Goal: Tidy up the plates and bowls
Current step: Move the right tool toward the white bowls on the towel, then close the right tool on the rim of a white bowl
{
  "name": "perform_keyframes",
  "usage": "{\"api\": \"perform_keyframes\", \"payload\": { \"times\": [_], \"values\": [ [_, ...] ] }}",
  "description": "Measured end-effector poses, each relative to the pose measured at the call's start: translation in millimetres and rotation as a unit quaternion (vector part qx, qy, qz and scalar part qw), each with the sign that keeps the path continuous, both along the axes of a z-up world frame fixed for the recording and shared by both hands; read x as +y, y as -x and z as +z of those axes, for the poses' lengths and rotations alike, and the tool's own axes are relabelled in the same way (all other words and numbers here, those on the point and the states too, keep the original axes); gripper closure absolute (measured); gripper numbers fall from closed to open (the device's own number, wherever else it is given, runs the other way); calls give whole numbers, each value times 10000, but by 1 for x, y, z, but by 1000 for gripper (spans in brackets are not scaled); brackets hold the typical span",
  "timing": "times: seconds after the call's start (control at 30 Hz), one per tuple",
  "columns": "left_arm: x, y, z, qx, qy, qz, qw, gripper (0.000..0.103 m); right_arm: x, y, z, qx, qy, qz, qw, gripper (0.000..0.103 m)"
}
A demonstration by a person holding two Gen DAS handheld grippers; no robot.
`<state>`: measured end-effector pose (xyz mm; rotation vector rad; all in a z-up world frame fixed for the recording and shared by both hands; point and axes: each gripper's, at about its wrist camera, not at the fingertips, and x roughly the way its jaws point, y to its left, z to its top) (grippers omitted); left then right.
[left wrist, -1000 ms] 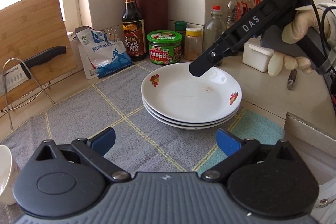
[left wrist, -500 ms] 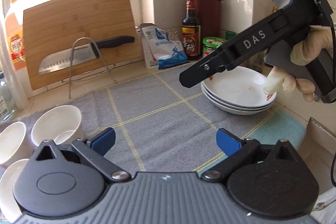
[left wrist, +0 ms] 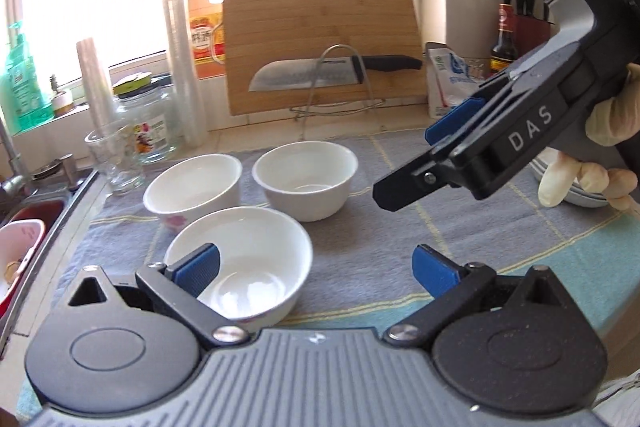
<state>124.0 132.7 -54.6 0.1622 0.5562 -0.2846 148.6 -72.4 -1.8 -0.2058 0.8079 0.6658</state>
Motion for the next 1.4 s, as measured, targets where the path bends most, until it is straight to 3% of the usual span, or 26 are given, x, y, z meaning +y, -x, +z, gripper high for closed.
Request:
{"api": "perform_keyframes", "payload": {
  "times": [0.33, 0.57, 0.7, 0.77, 0.83, 1.0, 1.4],
  "values": [
    [42, -6, -24, 108, -275, 505, 9983, 1, 63, -19, -17, 273, 44, 721, 9970, 0],
    [41, -16, -38, 131, -369, 367, 9986, 2, 79, -31, -31, 440, 90, 945, 9945, 1],
    [38, -20, -41, 128, -380, 234, 9989, 3, 82, -41, -38, 626, 20, 937, 9936, 12],
    [37, -22, -41, 114, -373, 188, 9991, 4, 82, -45, -40, 692, -7, 941, 9932, 15],
    [37, -24, -42, 131, -353, 156, 9992, 11, 82, -48, -41, 743, -36, 943, 9928, 18],
    [36, -26, -43, 141, -331, 49, 9993, 13, 83, -58, -43, 846, -118, 938, 9919, 25],
    [37, -32, -42, 204, -224, -57, 9995, 14, 85, -68, -47, 1088, -272, 999, 9887, 30]
  ]
}}
